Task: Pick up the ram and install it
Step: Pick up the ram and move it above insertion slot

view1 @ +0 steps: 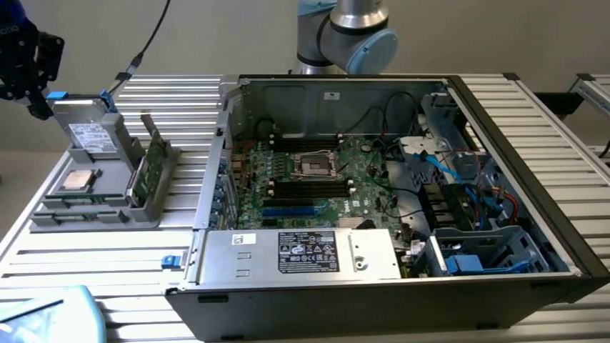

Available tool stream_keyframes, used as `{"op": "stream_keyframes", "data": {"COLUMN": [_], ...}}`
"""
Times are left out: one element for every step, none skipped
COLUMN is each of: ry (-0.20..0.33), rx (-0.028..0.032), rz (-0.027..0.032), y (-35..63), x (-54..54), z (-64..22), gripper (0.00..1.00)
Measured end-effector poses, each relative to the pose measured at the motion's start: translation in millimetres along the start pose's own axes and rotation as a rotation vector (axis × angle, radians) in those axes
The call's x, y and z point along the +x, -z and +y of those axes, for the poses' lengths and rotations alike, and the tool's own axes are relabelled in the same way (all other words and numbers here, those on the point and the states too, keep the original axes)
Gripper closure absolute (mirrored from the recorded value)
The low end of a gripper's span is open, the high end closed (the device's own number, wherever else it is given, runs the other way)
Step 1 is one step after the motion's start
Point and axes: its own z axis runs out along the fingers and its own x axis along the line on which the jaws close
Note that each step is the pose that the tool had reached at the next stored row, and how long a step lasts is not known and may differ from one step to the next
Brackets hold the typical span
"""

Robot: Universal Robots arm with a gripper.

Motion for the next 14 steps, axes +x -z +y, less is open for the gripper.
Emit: {"op": "stream_keyframes", "data": {"ry": [0.019,0.036,0.054,0.072,0.091,0.108,0.127,0.145,0.163,0.18,0.2,0.218,0.235,0.254], "rx": [0.001,0.0021,0.0031,0.0042,0.0052,0.0062,0.0073,0.0083,0.0093,0.0104,0.0114,0.0125,0.0134,0.0145], "rz": [0.0011,0.002,0.0029,0.004,0.0051,0.0059,0.007,0.0079,0.0089,0.0099,0.0109,0.012,0.013,0.014], "y": [-0.3,-0.6,-0.8,-1.1,-1.4,-1.7,-2.0,-2.2,-2.5,-2.8,-3.1,-3.4,-3.6,-3.9], "x": [0.0,0.0,0.0,0.0,-0.1,-0.1,-0.1,-0.1,-0.1,-0.1,-0.2,-0.2,-0.2,-0.2], "z": [0.0,0.0,0.0,-0.1,-0.1,-0.1,-0.1,-0.1,-0.1,-0.2,-0.2,-0.2,-0.2,-0.2], "gripper": [0.89,0.89,0.89,0.89,0.89,0.89,0.89,0.89,0.89,0.89,0.89,0.89,0.89,0.89]}}
